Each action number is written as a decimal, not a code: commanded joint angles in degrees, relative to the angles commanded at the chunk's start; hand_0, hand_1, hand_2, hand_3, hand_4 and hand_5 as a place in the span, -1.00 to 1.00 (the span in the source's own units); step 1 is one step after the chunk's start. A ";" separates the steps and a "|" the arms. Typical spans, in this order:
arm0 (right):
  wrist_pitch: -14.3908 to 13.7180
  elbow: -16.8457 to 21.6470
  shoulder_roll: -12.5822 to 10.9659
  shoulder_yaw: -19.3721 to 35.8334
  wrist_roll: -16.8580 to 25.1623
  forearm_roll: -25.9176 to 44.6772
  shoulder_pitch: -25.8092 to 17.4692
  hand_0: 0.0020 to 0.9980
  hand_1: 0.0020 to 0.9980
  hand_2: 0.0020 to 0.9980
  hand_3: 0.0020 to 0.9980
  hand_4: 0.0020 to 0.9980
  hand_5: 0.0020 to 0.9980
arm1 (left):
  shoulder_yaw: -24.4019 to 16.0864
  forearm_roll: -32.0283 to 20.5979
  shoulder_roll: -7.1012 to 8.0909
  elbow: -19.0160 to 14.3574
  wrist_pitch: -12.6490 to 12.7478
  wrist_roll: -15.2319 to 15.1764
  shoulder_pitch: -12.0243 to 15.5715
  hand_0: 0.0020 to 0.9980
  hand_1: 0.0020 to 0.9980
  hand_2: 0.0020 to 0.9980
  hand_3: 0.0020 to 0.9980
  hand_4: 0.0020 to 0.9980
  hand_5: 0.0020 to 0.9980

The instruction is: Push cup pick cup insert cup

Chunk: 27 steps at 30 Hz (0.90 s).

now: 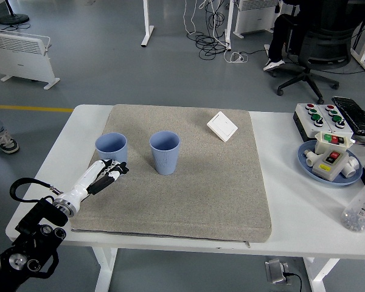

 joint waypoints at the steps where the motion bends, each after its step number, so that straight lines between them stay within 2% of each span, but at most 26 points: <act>1: 0.00 0.00 0.00 -0.02 0.01 -0.03 0.02 0.51 0.26 0.30 0.12 -0.84 -0.05 | 0.06 -0.04 -0.02 0.22 0.07 -0.09 -0.23 0.58 0.40 0.30 0.18 0.22 1.00; 7: -0.02 0.00 0.05 -0.11 -0.01 0.05 -0.03 0.51 0.26 0.30 0.12 -0.84 -0.05 | 0.95 -0.44 -0.16 1.11 0.09 -0.57 -1.43 0.57 0.39 0.29 0.17 0.22 1.00; 18: -0.01 0.00 0.02 -0.66 -0.01 0.20 -0.19 0.51 0.26 0.30 0.12 -0.84 -0.05 | 3.37 -2.44 -1.76 7.85 -0.11 -1.84 -5.23 0.56 0.39 0.29 0.17 0.21 1.00; 27: 0.07 0.00 -0.02 -1.41 0.02 0.60 -0.26 0.51 0.26 0.30 0.12 -0.84 -0.05 | 3.17 -1.95 -2.31 10.60 0.26 -2.87 -6.80 0.56 0.40 0.29 0.17 0.21 1.00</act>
